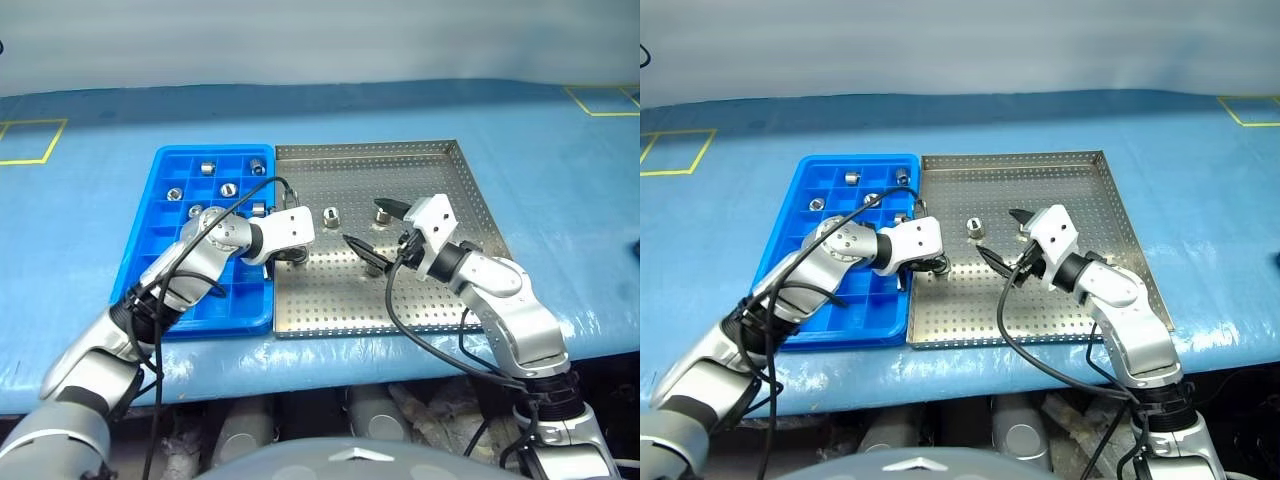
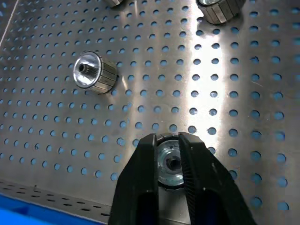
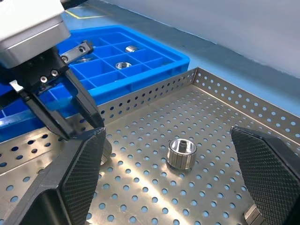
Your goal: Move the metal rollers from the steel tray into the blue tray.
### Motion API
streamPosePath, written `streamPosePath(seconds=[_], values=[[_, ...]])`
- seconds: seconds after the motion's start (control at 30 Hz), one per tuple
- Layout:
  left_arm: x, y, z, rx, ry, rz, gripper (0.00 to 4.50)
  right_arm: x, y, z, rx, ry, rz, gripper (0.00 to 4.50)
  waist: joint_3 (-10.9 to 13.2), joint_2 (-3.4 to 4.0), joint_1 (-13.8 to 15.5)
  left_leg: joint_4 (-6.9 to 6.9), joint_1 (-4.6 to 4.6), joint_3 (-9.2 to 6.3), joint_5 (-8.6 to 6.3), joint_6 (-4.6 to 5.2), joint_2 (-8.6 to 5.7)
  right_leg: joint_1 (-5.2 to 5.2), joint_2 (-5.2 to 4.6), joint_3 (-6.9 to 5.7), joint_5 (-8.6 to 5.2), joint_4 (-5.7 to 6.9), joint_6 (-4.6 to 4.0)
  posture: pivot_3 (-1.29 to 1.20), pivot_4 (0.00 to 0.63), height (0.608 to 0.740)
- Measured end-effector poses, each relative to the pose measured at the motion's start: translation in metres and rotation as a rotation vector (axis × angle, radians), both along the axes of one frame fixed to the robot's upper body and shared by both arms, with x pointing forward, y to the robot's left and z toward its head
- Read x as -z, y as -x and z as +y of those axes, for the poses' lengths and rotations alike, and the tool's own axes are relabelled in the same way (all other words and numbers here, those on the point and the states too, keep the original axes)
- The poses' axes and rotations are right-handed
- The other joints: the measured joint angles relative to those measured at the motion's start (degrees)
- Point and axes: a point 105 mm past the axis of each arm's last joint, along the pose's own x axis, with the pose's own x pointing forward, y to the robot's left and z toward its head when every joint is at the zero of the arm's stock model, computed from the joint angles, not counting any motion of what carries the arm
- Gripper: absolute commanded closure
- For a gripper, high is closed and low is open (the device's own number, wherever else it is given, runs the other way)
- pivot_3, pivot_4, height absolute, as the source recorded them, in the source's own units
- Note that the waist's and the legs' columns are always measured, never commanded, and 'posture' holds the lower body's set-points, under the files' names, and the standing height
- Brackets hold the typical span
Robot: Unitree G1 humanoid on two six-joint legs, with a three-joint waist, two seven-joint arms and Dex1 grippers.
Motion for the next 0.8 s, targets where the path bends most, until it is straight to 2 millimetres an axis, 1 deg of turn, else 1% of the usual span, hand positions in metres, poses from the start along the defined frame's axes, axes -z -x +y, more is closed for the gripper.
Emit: streamPosePath(seconds=[0.03,0.2,0.3,0.4,0.53,0.63,0.8], values=[[-0.003,-0.002,0.001,0.013,-0.013,-0.012,2.6,0.0,0.0,0.0,-0.001,-0.001,0.0,0.0,0.0,0.0,0.0,0.0,0.0,0.0,0.0,0.0,0.0,0.0,0.0,0.0,0.0,-0.01,0.0,-0.18,0.15,0.74],[-0.032,-0.01,0.001,0.146,-0.09,-0.098,2.6,0.0,0.0,0.003,0.003,-0.016,-0.008,0.0,0.0,0.0,-0.2,0.0,-0.02,0.04,-0.02,0.04,0.0,-0.01,0.01,0.0,0.0,-0.04,0.0,-0.21,0.15,0.74],[-0.039,-0.013,0.001,0.205,-0.14,-0.118,2.6,-0.001,0.0,0.006,0.007,-0.025,-0.021,0.0,0.0,0.0,-0.5,0.0,-0.03,0.07,-0.03,0.06,-0.01,-0.01,0.01,0.01,0.0,-0.05,0.0,-0.22,0.15,0.74],[-0.037,-0.014,0.001,0.25,-0.167,-0.094,2.6,-0.001,0.0,0.006,0.01,-0.031,-0.026,0.0,0.0,0.0,-0.9,0.01,-0.03,0.07,-0.03,0.07,-0.01,-0.01,0.02,0.02,-0.01,-0.05,0.01,-0.23,0.15,0.74],[-0.029,-0.012,-0.001,0.308,-0.205,-0.054,2.6,-0.001,0.001,0.006,0.012,-0.036,-0.032,0.0,0.0,0.0,-1.4,0.01,-0.04,0.08,-0.03,0.07,-0.01,-0.01,0.03,0.02,-0.01,-0.05,0.01,-0.25,0.15,0.74],[-0.024,-0.008,-0.004,0.353,-0.219,-0.025,2.6,0.003,0.003,0.004,0.018,-0.039,-0.016,0.0,0.0,0.0,-1.8,0.02,-0.06,0.08,-0.04,0.09,0.0,-0.02,0.03,0.03,-0.01,-0.05,0.01,-0.26,0.15,0.74],[-0.019,-0.008,-0.005,0.375,-0.244,-0.009,2.6,0.01,0.011,0.004,0.0,-0.049,0.014,0.0,0.0,0.0,-3.2,0.04,-0.05,0.08,-0.05,0.1,0.0,-0.01,0.03,0.06,-0.01,-0.04,0.03,-0.28,0.15,0.74]])
